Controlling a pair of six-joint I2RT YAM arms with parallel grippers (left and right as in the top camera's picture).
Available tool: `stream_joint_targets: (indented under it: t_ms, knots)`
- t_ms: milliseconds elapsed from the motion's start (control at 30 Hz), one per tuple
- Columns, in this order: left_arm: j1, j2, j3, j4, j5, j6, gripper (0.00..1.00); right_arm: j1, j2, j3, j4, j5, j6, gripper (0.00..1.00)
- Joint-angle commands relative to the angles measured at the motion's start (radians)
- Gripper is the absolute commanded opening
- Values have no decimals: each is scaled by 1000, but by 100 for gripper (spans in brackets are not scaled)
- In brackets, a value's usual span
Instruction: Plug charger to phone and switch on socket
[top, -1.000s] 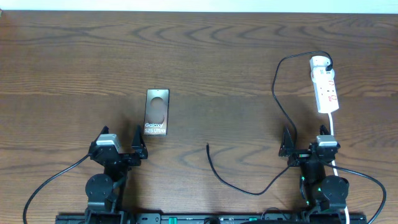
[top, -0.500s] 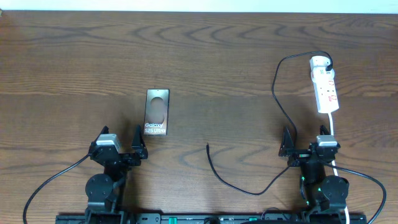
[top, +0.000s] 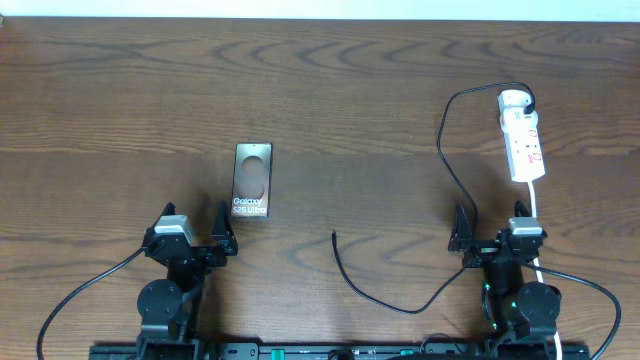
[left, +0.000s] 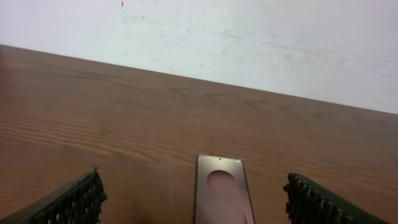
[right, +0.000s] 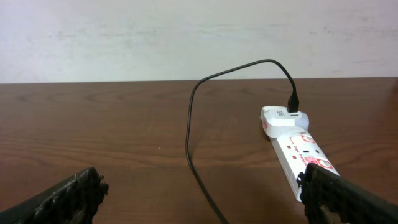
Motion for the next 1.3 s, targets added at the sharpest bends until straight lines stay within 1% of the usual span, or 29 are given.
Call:
stream_joint_targets:
  t_ms: [0,100,200,233,367,467,633,700,800,1033,1067,1100,1133,1200,1233,1267]
  knots:
    - [2,-1,7,-40,-1,-19,91,2,-6,-1,-5,9,-3,99]
    - [2,11,63,-90,-2,-19,91,2,-6,-1,-5,9,-3,99]
    - [3,85,182,-193,-2,-19,91,2,-6,-1,-5,9,-3,99]
    - [3,177,286,-255,-2,-19,91,2,-6,-1,-5,9,-2,99]
    - [3,455,552,-375,-2,-23,91,2,-6,-1,-5,9,-2,99]
    - [2,731,828,-534,8,-20,91,2,-6,-1,-5,9,-3,99]
    - [2,1165,1297,-832,148,71,91,2,-6,-1,-5,9,-2,99]
    - [2,1305,1447,-918,151,72,91,2,-6,-1,-5,9,-3,99]
    - [2,1446,1553,-953,151,72,91,2,-6,-1,-5,9,-2,99]
    - [2,1654,1556,-951,151,72,91,2,-6,-1,-5,9,-3,99]
    - [2,1678,1556,-962,151,72,79,2,-6,-1,-5,9,-3,99]
    - [2,1701,1556,-976,151,72,36,2,-6,-1,-5,9,-3,99]
    - [2,1726,1556,-981,151,72,7,2,-6,-1,-5,9,-2,99]
    - [2,1765,1556,-982,151,69,8,2,-6,-1,-5,9,-2,99]
    - [2,1781,1556,-982,151,68,33,2,-6,-1,-5,9,-3,99]
    - [2,1793,1556,-982,151,68,94,2,-6,-1,-5,9,-3,99]
